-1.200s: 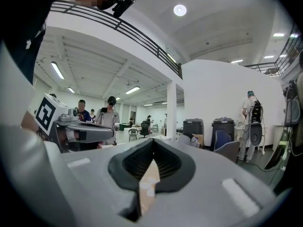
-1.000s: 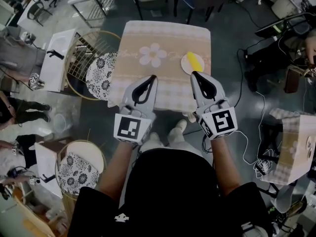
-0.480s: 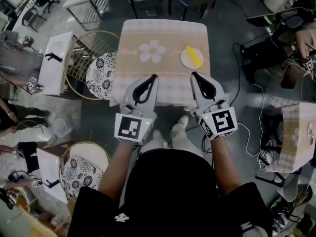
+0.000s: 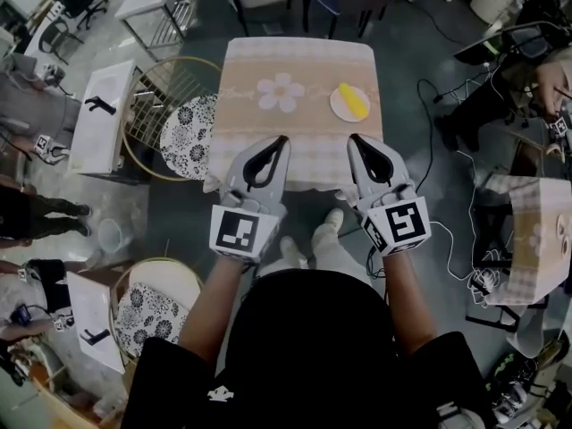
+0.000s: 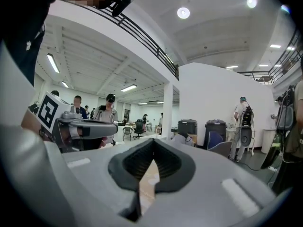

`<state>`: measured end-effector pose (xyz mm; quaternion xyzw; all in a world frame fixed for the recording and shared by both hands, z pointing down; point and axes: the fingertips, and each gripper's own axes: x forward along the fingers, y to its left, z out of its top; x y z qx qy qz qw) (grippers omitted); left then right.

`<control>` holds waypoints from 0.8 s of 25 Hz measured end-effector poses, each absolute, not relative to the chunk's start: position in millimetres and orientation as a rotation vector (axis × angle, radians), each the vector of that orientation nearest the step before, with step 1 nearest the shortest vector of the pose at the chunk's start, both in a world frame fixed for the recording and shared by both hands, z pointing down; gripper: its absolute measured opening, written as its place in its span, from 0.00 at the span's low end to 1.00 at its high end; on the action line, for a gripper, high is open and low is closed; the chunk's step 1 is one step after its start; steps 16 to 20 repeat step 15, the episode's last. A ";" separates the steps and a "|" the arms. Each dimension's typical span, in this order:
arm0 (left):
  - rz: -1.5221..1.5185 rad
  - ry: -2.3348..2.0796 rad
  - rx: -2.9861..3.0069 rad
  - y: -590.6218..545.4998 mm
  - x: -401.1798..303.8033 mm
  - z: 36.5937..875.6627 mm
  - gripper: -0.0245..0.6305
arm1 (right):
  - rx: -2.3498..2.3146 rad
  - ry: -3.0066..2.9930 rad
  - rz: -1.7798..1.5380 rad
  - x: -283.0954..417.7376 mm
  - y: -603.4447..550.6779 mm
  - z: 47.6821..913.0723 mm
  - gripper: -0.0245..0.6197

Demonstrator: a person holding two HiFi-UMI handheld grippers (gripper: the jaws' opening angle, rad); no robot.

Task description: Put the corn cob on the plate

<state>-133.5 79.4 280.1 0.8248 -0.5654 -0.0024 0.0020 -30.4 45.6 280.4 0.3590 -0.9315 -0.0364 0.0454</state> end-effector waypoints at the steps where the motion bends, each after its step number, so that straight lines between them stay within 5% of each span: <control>1: -0.008 -1.774 2.596 81.5 -134.6 279.4 0.05 | 1.101 -2.843 -0.118 -30.9 48.1 279.1 0.04; 20: -0.011 -1.737 2.702 95.5 -118.5 284.0 0.05 | 1.110 -2.833 -0.138 -22.3 70.7 277.9 0.04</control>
